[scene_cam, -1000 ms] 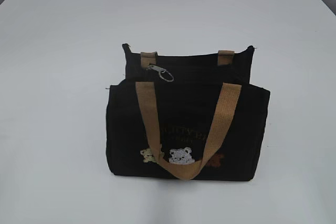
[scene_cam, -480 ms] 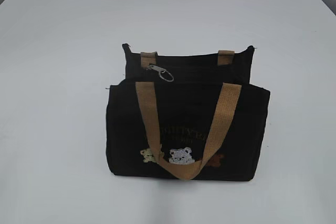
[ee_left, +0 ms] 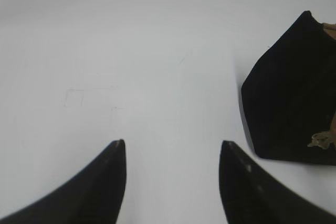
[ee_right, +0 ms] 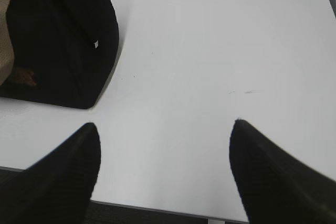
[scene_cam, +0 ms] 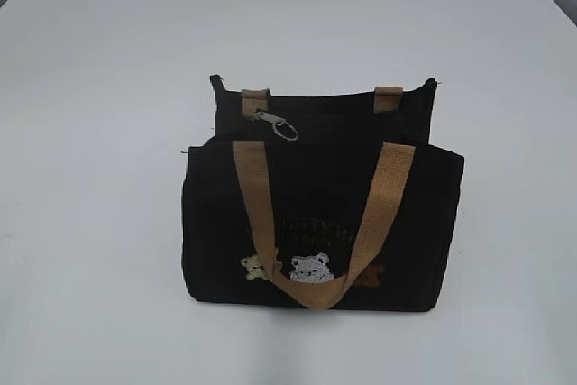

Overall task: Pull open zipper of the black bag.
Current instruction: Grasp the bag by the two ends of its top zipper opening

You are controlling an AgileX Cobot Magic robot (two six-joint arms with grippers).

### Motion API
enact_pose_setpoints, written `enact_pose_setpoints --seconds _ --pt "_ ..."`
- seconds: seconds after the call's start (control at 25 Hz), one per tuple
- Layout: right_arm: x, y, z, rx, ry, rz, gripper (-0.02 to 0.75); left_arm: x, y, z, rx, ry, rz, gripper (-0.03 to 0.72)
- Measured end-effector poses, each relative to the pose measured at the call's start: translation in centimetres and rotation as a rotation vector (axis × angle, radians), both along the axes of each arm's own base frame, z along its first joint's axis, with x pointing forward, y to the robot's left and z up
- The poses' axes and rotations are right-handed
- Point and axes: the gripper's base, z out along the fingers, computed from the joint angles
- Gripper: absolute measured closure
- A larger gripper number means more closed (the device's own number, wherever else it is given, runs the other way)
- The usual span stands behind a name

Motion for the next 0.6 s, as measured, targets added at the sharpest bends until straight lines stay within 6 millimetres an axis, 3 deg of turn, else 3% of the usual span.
enact_pose_setpoints --seconds 0.12,0.28,0.4,0.6 --pt "0.0 0.0 0.0 0.000 0.000 0.000 0.148 0.1 -0.3 0.1 -0.032 0.004 -0.022 0.263" --pt "0.0 0.0 0.0 0.010 0.001 -0.005 0.148 1.6 -1.4 1.3 -0.162 0.031 -0.093 0.263" --pt "0.1 0.0 0.0 0.022 0.009 -0.012 0.148 4.1 -2.3 2.9 -0.276 0.034 -0.131 0.263" --pt "1.2 0.0 0.1 0.043 0.077 -0.016 0.148 10.1 -4.3 3.8 -0.469 0.234 -0.251 0.263"
